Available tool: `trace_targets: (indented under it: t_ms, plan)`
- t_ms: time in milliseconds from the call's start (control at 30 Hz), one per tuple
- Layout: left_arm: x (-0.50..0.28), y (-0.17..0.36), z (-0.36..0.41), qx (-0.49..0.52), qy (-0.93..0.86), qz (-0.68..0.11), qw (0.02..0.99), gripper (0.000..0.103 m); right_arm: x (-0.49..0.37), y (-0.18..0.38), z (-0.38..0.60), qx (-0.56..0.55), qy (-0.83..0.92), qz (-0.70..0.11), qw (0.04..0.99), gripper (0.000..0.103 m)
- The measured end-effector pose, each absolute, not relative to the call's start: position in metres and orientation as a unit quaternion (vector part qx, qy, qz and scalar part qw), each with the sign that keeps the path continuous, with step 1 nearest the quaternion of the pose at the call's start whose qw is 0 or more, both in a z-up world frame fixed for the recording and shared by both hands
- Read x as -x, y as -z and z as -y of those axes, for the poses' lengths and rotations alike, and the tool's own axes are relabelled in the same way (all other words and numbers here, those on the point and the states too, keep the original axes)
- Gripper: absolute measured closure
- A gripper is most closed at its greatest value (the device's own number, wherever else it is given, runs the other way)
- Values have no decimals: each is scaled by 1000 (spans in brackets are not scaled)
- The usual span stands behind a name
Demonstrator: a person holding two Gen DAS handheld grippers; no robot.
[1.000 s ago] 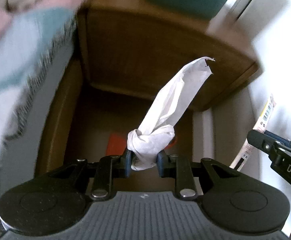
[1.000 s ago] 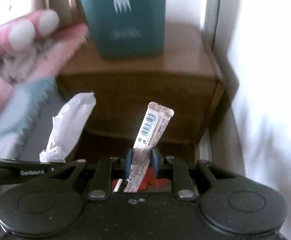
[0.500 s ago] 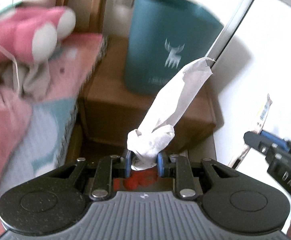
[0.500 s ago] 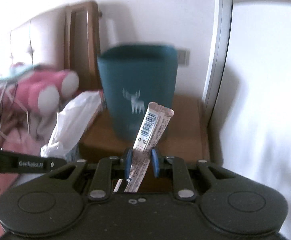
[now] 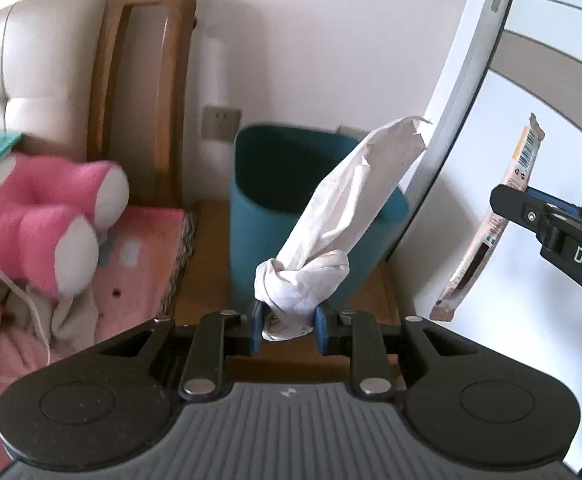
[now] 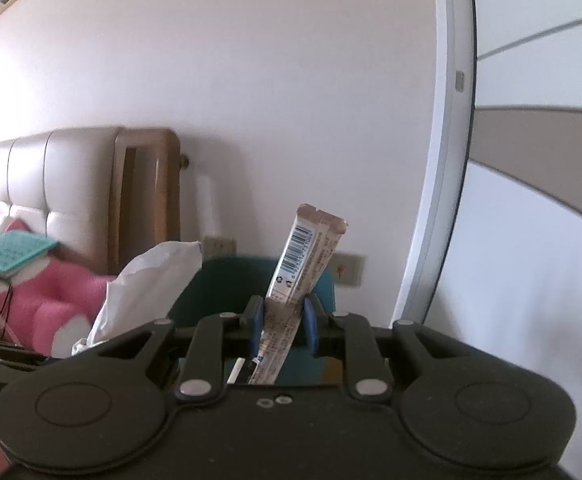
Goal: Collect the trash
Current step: 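Lift the white cloth with left tool while right tool carries the stick to the wastebasket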
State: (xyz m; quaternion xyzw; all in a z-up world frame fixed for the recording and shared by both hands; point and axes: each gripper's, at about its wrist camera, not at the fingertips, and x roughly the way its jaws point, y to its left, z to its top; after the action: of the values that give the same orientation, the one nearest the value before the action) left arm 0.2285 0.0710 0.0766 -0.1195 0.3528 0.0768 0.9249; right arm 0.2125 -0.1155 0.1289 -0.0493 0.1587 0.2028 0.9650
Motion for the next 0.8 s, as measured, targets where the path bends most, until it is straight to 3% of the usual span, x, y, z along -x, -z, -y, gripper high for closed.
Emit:
trace_targets:
  t_ms: [367,800]
  plan:
    - [-319,-90,-91,108,-69,-351,927,79,-293,-138,89,36,-180,-152,971,83]
    - [-391,-43,-93,74,-72,-410,906,79,-340,-92,63,73,-166,-181,967,83]
